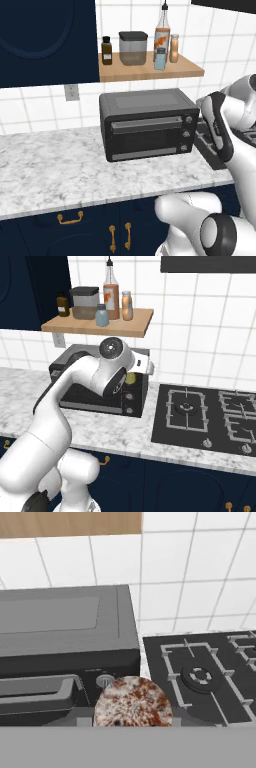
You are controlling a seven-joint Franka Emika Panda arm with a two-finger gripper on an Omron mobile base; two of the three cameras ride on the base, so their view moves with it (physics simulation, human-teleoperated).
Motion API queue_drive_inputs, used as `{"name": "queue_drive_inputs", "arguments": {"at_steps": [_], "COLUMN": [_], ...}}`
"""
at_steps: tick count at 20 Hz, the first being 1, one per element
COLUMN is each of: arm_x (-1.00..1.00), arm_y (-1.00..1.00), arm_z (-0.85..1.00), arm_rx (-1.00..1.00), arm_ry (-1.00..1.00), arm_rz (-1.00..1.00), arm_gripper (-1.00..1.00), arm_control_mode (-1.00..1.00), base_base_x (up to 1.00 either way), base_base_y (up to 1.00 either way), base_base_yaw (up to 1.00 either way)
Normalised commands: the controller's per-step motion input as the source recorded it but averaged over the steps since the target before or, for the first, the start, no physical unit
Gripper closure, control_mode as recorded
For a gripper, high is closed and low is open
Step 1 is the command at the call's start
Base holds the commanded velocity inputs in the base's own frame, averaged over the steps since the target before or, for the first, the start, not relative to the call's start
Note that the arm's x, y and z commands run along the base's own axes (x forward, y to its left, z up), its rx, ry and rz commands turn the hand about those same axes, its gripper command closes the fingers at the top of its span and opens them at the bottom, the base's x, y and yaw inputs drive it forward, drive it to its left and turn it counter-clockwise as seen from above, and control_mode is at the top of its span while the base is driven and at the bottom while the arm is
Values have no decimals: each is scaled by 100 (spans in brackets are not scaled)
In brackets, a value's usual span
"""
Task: Put the shaker and condiment bottle from the counter next to their counterparts in the cabinet.
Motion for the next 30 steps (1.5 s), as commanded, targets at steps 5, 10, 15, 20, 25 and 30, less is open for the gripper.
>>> {"name": "queue_drive_inputs", "arguments": {"at_steps": [5, 10, 15, 20, 25, 30], "arm_x": [0, 0, 0, 0, 0, 0], "arm_y": [1, 18, 24, 19, 13, 17], "arm_z": [59, 41, 35, 43, 40, 36], "arm_rx": [1, -8, -8, -1, 0, -3], "arm_ry": [0, 0, 0, 0, 0, 0], "arm_rz": [0, 0, 2, 4, 5, 2], "arm_gripper": [100, 100, 100, 100, 100, 100], "arm_control_mode": [-100, -100, -100, -100, -100, -100], "base_base_x": [0, 0, 0, 0, 0, 0], "base_base_y": [0, 0, 0, 0, 0, 0], "base_base_yaw": [0, 0, 0, 0, 0, 0]}}
